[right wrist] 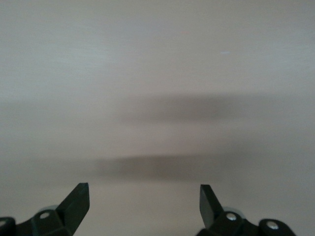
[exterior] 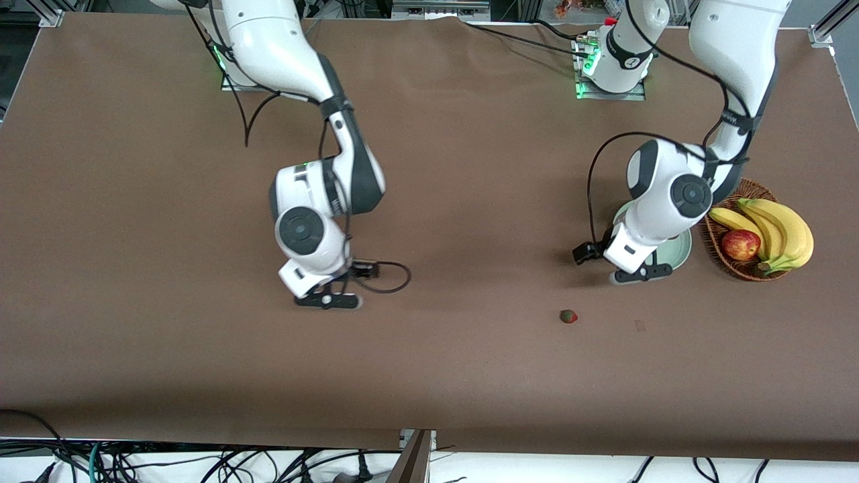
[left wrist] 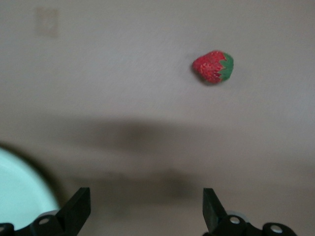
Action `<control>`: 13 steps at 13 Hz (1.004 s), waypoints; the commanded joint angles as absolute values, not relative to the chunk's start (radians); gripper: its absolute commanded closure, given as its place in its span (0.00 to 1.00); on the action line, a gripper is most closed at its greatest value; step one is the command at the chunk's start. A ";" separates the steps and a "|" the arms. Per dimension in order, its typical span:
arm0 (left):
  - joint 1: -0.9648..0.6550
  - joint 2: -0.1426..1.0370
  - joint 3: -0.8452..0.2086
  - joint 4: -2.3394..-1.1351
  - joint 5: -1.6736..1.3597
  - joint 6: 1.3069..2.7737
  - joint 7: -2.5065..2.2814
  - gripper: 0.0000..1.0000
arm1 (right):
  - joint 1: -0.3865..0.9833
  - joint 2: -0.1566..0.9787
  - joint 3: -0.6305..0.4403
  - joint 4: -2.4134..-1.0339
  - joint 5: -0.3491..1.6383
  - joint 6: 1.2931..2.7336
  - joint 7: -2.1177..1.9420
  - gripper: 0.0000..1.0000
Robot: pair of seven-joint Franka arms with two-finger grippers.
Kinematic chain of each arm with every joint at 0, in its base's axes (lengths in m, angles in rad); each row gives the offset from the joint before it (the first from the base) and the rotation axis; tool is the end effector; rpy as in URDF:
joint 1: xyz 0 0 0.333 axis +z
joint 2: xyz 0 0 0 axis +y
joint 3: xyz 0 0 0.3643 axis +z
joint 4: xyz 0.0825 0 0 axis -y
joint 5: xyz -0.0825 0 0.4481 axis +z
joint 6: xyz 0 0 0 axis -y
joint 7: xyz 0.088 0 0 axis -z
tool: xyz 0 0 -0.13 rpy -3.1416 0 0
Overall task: Collect all strawberries into plate
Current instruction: 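Set the second strawberry on the table near the plate with the right gripper, then grasp the second strawberry with the left gripper while the right gripper grasps the third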
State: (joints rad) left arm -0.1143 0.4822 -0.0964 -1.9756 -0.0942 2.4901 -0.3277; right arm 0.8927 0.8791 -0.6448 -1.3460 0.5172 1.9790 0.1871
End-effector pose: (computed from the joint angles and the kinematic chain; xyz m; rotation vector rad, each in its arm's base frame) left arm 0.6666 -0.1420 0.1967 3.0181 0.3069 0.0069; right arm 0.7361 0.3477 0.2364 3.1010 -0.0014 -0.0952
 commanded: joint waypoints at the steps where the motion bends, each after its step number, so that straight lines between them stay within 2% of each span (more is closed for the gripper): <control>1: -0.143 0.630 -0.094 -1.788 -0.052 2.471 -0.412 0.00 | 0.919 0.771 -0.663 -1.556 0.514 2.000 0.085 0.01; 2: -0.147 0.665 -0.094 -1.735 -0.042 2.464 -0.440 0.00 | 0.919 0.711 -0.666 -1.660 0.514 2.035 0.031 0.01; 4: -0.158 0.712 -0.094 -1.666 -0.028 2.459 -0.488 0.00 | 0.920 0.591 -0.661 -1.898 0.514 2.202 -0.062 0.02; 5: -0.161 0.727 -0.094 -1.642 -0.026 2.459 -0.503 0.00 | 0.920 0.568 -0.655 -1.967 0.515 2.253 -0.069 0.03; 8: -0.172 0.776 -0.092 -1.582 -0.025 2.459 -0.512 0.00 | 0.928 0.557 -0.611 -2.058 0.586 2.350 -0.069 0.09; 12: -0.179 0.833 -0.091 -1.522 -0.026 2.459 -0.515 0.00 | 0.931 0.522 -0.594 -2.121 0.600 2.370 -0.072 0.24; 13: -0.179 0.839 -0.091 -1.513 -0.026 2.459 -0.517 0.00 | 0.931 0.512 -0.594 -2.131 0.600 2.370 -0.078 0.25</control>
State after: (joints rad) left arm -0.1697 0.8009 -0.0978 -1.5801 -0.0460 2.4812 -0.4924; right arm 0.9283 0.5826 -0.5956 -2.0642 0.5812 2.3495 -0.0544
